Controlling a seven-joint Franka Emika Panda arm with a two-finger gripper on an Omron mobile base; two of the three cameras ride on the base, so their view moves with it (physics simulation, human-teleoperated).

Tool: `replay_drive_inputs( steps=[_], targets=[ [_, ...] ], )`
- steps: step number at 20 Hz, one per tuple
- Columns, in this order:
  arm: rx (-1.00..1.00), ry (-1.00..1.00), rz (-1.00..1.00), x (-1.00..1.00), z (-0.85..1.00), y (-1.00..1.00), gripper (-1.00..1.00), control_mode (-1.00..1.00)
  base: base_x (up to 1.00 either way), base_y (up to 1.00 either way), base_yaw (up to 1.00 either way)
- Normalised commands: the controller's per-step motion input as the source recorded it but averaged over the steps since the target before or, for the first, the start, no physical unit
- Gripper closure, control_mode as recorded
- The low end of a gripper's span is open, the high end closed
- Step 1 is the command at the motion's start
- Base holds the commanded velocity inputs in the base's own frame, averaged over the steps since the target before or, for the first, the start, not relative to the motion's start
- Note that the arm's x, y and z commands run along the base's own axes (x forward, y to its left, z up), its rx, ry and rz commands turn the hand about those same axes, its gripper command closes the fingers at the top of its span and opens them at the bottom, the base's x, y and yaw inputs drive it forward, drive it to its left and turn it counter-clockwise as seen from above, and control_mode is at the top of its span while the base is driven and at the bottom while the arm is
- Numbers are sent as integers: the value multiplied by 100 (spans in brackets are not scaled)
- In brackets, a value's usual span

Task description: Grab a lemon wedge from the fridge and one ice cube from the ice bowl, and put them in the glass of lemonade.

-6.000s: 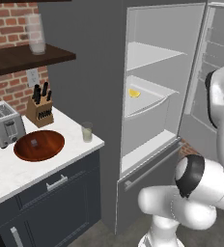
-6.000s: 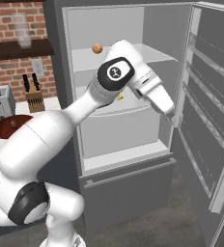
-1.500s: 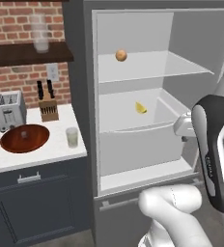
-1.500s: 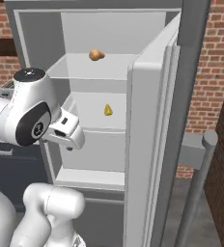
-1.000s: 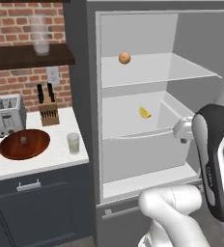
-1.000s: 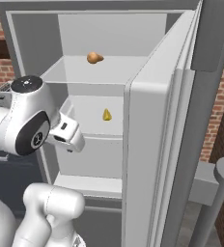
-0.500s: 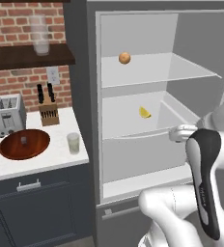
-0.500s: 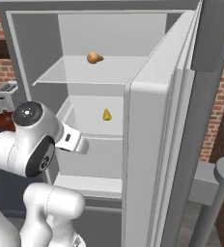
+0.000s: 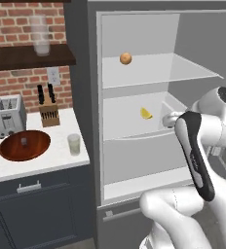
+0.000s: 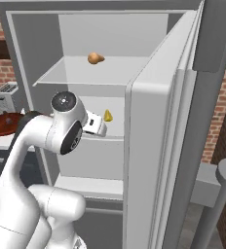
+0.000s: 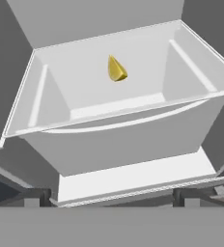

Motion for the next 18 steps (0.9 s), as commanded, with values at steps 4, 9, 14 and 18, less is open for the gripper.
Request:
replay_drive_inputs(
  steps=[4,9,14,18],
  targets=[
    [-3,0,0,64,-47,-8,-100,-100,0,0,0],
    [-2,-1,0,56,-31,0,-100,-100,0,0,0],
    [-2,-6,0,50,-4,0,-100,-100,0,0,0],
    [-5,-1,0,54,-8,0,-100,-100,0,0,0]
  ],
)
